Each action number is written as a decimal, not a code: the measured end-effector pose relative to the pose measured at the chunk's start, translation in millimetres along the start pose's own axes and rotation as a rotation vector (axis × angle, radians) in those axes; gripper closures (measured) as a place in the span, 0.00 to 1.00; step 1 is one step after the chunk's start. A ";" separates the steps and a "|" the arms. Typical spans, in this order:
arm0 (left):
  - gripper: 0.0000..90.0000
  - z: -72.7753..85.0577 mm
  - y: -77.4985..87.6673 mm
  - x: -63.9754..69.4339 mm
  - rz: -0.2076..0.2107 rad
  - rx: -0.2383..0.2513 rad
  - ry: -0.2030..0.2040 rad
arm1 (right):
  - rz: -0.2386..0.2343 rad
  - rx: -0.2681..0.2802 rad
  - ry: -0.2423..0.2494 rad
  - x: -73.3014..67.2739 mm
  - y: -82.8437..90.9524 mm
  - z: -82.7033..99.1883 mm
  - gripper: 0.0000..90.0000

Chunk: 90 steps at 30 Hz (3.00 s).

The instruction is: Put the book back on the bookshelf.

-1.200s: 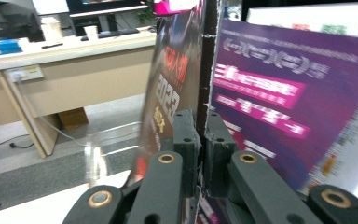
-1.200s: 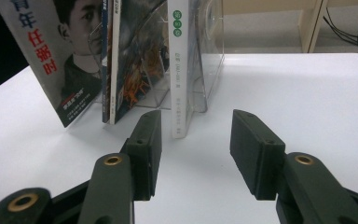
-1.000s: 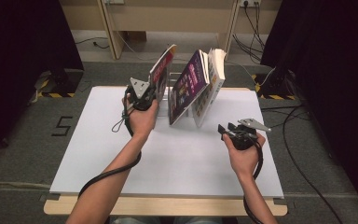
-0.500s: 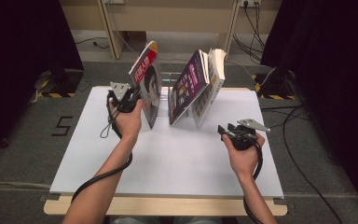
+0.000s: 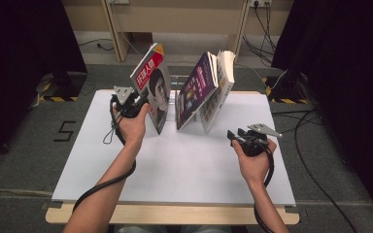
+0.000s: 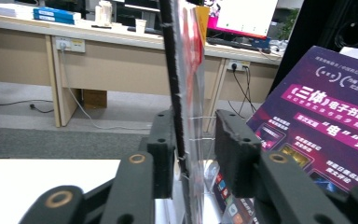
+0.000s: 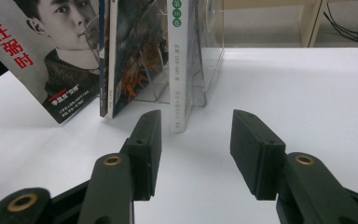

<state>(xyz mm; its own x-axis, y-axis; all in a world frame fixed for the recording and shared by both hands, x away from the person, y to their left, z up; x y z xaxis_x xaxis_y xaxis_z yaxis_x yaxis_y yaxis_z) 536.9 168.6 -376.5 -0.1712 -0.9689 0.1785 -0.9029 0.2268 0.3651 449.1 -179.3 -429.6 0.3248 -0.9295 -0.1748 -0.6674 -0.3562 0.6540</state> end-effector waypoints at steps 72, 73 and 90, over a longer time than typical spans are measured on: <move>0.34 25.9 59.4 -20.7 0.082 -0.092 -0.057 | 0.007 -0.006 -0.004 0.8 1.2 4.5 0.60; 0.34 26.6 61.0 -21.2 0.083 -0.094 -0.058 | 0.007 -0.007 -0.004 0.7 1.3 4.6 0.60; 0.34 50.6 83.5 -34.8 0.098 -0.135 -0.075 | 0.012 -0.006 -0.006 2.2 2.9 5.9 0.60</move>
<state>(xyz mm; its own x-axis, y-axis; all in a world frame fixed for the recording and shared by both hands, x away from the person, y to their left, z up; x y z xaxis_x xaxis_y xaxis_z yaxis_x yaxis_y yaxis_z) 447.5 216.3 -398.5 -0.2892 -0.9450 0.1529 -0.8200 0.3270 0.4697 443.9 -182.9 -432.5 0.3127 -0.9342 -0.1716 -0.6671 -0.3446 0.6605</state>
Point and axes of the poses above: each handheld gripper's, and its own axes: y roughly backward along the jaws, z roughly out of its underside, x roughly to its right, the point moved 5 cm from there along -y, roughly forward along the jaws, and after that the axes turned 14 degrees about -x, right-handed, at the moved point
